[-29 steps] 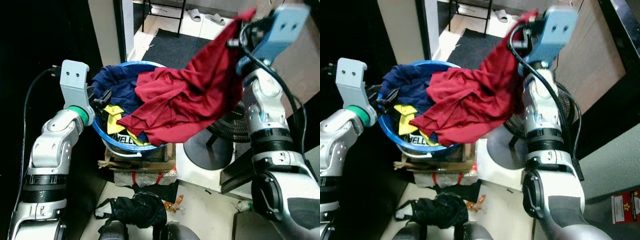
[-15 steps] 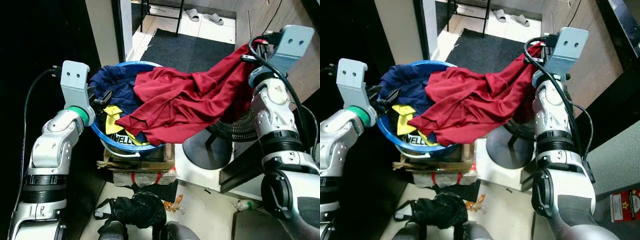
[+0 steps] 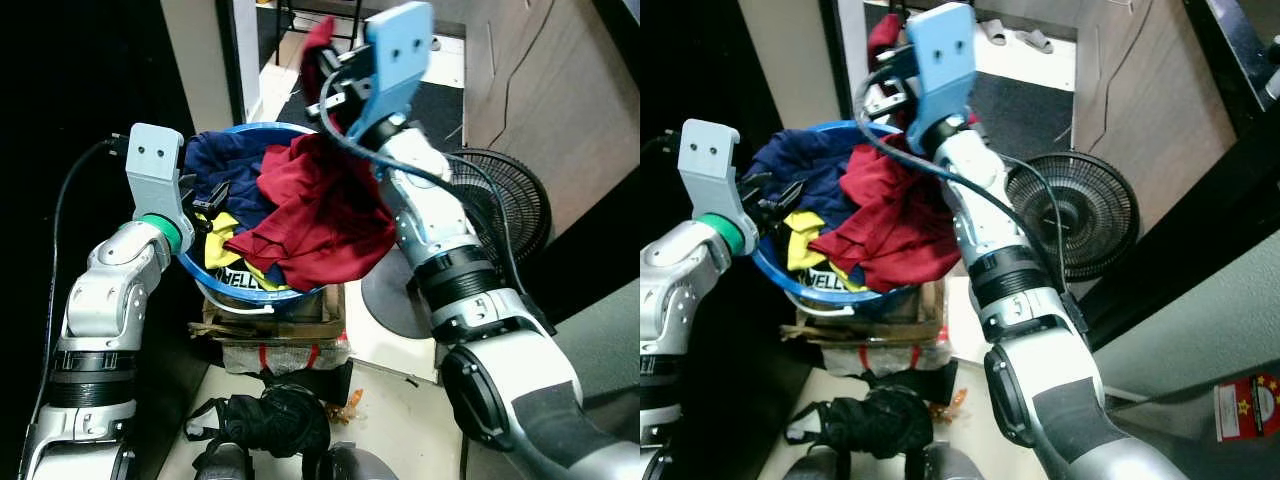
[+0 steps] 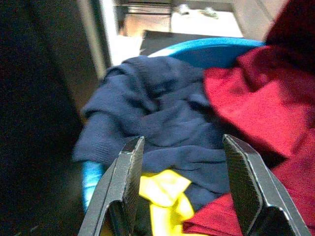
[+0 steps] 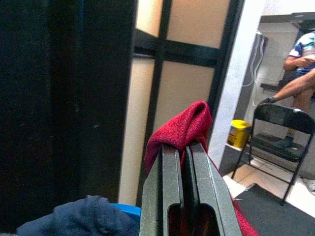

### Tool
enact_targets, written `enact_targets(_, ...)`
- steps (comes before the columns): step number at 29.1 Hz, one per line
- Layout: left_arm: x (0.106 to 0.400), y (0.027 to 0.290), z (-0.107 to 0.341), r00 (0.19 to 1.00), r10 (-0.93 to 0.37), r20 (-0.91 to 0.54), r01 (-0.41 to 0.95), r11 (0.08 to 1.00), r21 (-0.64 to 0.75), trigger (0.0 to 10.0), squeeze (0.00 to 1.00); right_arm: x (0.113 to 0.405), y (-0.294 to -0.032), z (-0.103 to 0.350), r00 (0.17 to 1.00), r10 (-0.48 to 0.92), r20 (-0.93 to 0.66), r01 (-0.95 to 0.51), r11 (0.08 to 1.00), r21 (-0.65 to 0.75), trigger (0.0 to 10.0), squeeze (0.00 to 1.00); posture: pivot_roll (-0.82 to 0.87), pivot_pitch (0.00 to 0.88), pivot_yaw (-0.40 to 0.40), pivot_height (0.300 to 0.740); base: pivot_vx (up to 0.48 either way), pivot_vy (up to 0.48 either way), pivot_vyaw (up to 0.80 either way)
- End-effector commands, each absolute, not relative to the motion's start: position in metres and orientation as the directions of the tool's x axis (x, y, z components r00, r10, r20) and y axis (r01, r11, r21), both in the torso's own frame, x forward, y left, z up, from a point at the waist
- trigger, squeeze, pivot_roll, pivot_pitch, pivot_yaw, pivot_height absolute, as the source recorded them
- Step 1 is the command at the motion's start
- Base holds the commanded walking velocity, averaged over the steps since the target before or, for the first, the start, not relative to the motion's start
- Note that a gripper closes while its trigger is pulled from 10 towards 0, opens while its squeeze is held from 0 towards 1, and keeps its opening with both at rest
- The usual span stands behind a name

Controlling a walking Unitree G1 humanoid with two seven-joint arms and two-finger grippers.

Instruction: Clothes washing

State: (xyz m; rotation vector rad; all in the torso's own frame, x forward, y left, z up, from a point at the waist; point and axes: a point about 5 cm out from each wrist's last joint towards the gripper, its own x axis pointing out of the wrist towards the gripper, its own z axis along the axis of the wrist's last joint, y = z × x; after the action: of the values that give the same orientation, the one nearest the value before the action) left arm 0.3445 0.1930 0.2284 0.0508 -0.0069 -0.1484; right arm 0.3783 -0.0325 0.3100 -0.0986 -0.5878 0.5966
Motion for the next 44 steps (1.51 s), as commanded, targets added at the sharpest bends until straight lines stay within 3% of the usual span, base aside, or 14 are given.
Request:
enact_targets(1, 0.341, 0.192, 0.223, 0.988, -0.153, -0.011, 0.154, 0.987, 0.045, 10.0, 0.0, 0.375, -0.023, 0.28, 0.659, 0.639, 0.396, -0.556, 0.769, -0.316, 10.0, 0.0, 0.05, 0.144, -0.031, 0.74, 0.0, 0.0, 0.0)
enact_targets(10, 0.341, 0.189, 0.222, 0.987, -0.16, -0.014, 0.16, 0.986, 0.04, 10.0, 0.0, 0.372, -0.02, 0.219, 0.704, 0.695, 0.147, -0.615, 0.7, -0.364, 10.0, 0.0, 0.05, 0.149, -0.029, 0.74, 0.0, 0.0, 0.0)
enact_targets(11, 0.341, 0.189, 0.222, 0.987, -0.16, -0.014, 0.161, 0.986, 0.04, 10.0, 0.0, 0.372, -0.02, 0.212, 0.71, 0.694, 0.121, -0.619, 0.697, -0.363, 10.0, 0.09, 0.05, 0.149, -0.029, 0.74, 0.0, 0.0, 0.0)
enact_targets(12, 0.341, 0.189, 0.222, 0.987, -0.16, -0.014, 0.161, 0.986, 0.04, 10.0, 0.0, 0.372, -0.02, 0.212, 0.71, 0.694, 0.121, -0.619, 0.697, -0.363, 10.0, 0.09, 0.05, 0.149, -0.029, 0.74, 0.0, 0.0, 0.0)
enact_targets(13, 0.341, 0.189, 0.222, 0.987, -0.16, -0.014, 0.161, 0.986, 0.039, 10.0, 0.0, 0.37, -0.021, 0.208, 0.704, 0.702, 0.105, -0.633, 0.688, -0.355, 10.0, 1.0, 0.05, 0.15, -0.03, 0.74, 0.0, 0.0, 0.0)
enact_targets(24, 0.341, 0.188, 0.222, 0.987, -0.161, -0.015, 0.161, 0.986, 0.039, 10.0, 0.0, 0.366, -0.028, 0.209, 0.686, 0.718, 0.117, -0.664, 0.684, -0.301, 10.0, 1.0, 0.04, 0.148, -0.028, 0.74, 0.0, 0.0, 0.0)
enact_targets(27, 0.342, 0.188, 0.223, 0.987, -0.162, -0.011, 0.162, 0.986, 0.039, 10.0, 0.0, 0.377, -0.061, 0.225, 0.743, 0.656, 0.132, -0.597, 0.739, -0.311, 10.0, 1.0, 0.04, 0.141, -0.029, 0.74, 0.0, 0.0, 0.0)
enact_targets(30, 0.342, 0.189, 0.223, 0.987, -0.161, -0.01, 0.161, 0.986, 0.039, 10.0, 0.0, 0.38, -0.07, 0.23, 0.761, 0.634, 0.139, -0.573, 0.757, -0.316, 10.0, 1.0, 0.04, 0.141, -0.029, 0.74, 0.0, 0.0, 0.0)
enact_targets(33, 0.342, 0.188, 0.223, 0.987, -0.163, -0.008, 0.163, 0.986, 0.04, 10.0, 0.0, 0.395, -0.106, 0.245, 0.839, 0.521, 0.156, -0.457, 0.83, -0.319, 10.0, 1.0, 0.04, 0.135, -0.028, 0.74, 0.0, 0.0, 0.0)
enact_targets(37, 0.342, 0.187, 0.223, 0.986, -0.164, -0.007, 0.164, 0.986, 0.04, 10.0, 0.0, 0.398, -0.115, 0.247, 0.859, 0.488, 0.157, -0.424, 0.848, -0.317, 10.0, 1.0, 0.04, 0.135, -0.028, 0.74, 0.0, 0.0, 0.0)
enact_targets(38, 0.343, 0.187, 0.223, 0.986, -0.164, -0.006, 0.165, 0.986, 0.039, 10.0, 0.0, 0.4, -0.12, 0.249, 0.873, 0.462, 0.155, -0.401, 0.861, -0.312, 10.0, 0.81, 0.04, 0.135, -0.028, 0.74, 0.0, 0.0, 0.0)
enact_targets(39, 0.343, 0.187, 0.223, 0.986, -0.164, -0.006, 0.164, 0.986, 0.04, 10.0, 0.0, 0.402, -0.125, 0.249, 0.886, 0.438, 0.151, -0.381, 0.875, -0.297, 10.0, 0.0, 0.04, 0.135, -0.028, 0.74, 0.0, 0.0, 0.0)
enact_targets(44, 0.342, 0.188, 0.224, 0.987, -0.162, -0.005, 0.162, 0.986, 0.042, 10.0, 0.0, 0.406, -0.126, 0.245, 0.906, 0.406, 0.123, -0.363, 0.892, -0.268, 10.0, 0.0, 0.05, 0.131, -0.031, 0.74, 0.0, 0.0, 0.0)
